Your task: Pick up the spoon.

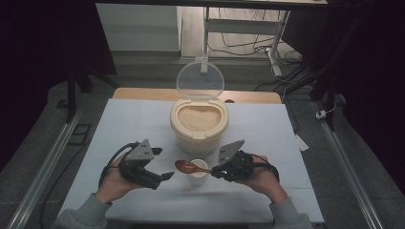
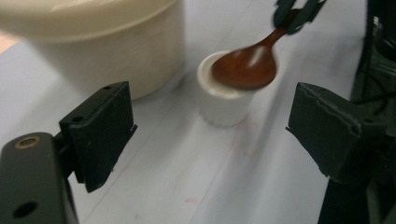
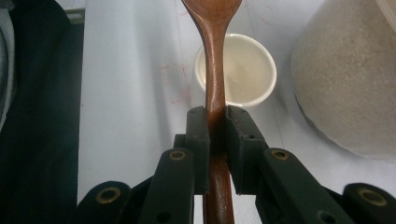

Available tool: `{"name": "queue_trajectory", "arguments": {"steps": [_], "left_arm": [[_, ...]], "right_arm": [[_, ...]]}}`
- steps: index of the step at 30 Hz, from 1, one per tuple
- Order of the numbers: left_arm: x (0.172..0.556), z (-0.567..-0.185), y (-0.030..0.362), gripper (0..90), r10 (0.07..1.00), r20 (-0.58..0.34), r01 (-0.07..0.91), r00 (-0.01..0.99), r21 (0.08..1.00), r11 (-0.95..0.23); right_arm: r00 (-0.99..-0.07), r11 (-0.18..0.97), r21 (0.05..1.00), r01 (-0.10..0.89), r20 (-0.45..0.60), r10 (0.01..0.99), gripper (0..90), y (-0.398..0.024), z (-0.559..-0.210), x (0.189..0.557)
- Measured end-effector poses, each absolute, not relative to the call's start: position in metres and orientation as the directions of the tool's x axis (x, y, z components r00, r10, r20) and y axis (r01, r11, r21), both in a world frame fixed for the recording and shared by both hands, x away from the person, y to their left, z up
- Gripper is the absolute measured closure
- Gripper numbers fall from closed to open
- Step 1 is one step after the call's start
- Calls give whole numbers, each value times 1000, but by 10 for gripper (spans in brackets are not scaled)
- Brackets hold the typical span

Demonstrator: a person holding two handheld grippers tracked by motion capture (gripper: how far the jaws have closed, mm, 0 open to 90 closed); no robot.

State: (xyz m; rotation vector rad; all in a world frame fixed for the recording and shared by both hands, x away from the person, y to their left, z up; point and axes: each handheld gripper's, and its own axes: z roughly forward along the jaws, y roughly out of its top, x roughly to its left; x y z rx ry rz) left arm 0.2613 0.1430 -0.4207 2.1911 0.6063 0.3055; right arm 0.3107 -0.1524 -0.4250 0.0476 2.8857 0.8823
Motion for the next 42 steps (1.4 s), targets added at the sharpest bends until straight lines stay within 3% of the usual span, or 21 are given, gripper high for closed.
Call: {"name": "queue_trajectory", "arguments": {"steps": [12,30,38,42], "left_arm": [[271,-409,91,261,380,77,224,922,695,-683],[294,-430,70,549,252,-74,249,965,561,-789],[297,-439,62,743,220,-99,239,970,513,-824],[298,-442,61,765,207,-112,236,972,505,-830]], "right_arm": [[-991,839,542,-38,-128,37,802,-140,-424,306],[-986,855,505,-116,-165,-36,802,-123,-428,297],[-975,856,486,-177,-206,-85,801,-121,-428,292],[-973,859,479,-182,-215,-87,800,-120,-429,290]]}}
